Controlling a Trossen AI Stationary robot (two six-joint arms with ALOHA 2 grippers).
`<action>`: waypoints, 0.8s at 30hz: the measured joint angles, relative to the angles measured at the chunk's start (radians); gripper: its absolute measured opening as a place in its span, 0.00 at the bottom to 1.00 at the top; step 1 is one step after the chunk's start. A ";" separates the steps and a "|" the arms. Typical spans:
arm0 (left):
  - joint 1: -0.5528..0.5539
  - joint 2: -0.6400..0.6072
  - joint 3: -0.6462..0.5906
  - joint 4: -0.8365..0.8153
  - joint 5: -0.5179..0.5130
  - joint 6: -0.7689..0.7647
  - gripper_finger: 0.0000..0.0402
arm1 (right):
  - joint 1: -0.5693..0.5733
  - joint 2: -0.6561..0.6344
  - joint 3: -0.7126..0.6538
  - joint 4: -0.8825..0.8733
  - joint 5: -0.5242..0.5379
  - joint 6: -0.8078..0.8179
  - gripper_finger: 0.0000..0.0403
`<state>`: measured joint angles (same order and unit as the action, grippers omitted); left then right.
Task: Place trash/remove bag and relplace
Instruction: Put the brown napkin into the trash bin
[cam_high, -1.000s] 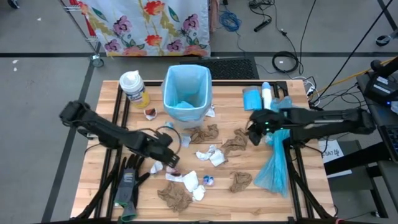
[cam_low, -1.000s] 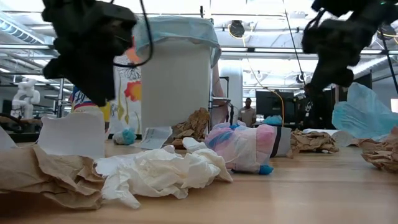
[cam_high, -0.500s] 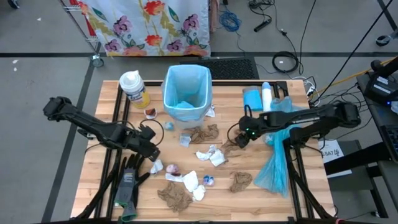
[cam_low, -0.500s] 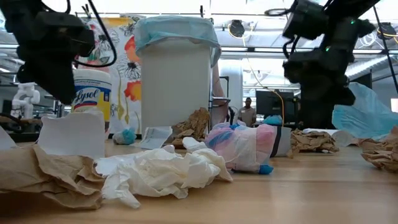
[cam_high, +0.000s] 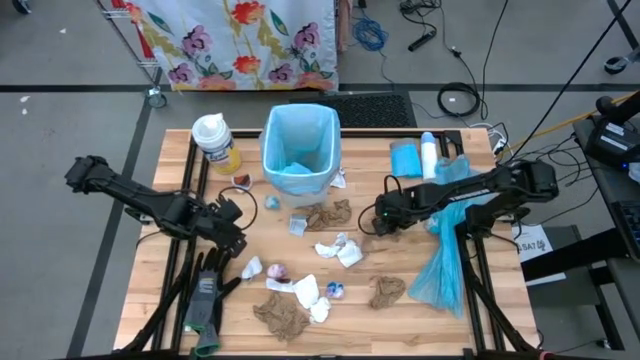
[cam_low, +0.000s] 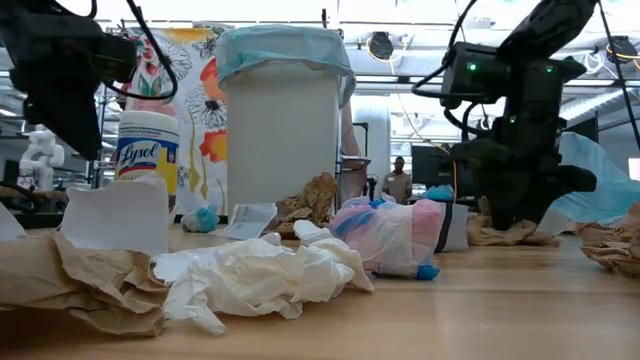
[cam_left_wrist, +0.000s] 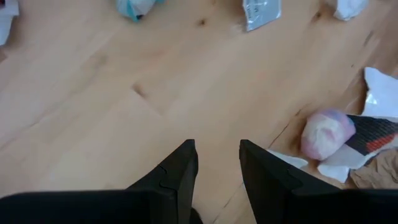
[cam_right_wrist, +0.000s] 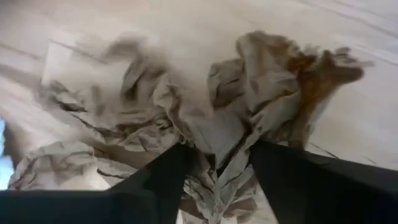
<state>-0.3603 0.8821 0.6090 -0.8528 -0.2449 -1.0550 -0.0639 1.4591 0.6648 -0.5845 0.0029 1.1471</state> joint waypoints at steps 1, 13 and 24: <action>0.000 -0.003 0.000 -0.002 -0.008 0.016 0.31 | 0.000 0.003 0.000 0.006 -0.001 0.001 0.34; 0.000 -0.003 0.000 0.013 -0.017 0.014 0.31 | -0.009 -0.079 0.003 -0.010 0.000 -0.022 0.01; 0.000 -0.003 0.000 0.013 -0.014 0.019 0.31 | -0.032 -0.126 0.454 -0.495 0.180 -0.154 0.00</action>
<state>-0.3603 0.8791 0.6090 -0.8398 -0.2584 -1.0355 -0.0958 1.3335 1.1190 -1.0796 0.1828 0.9928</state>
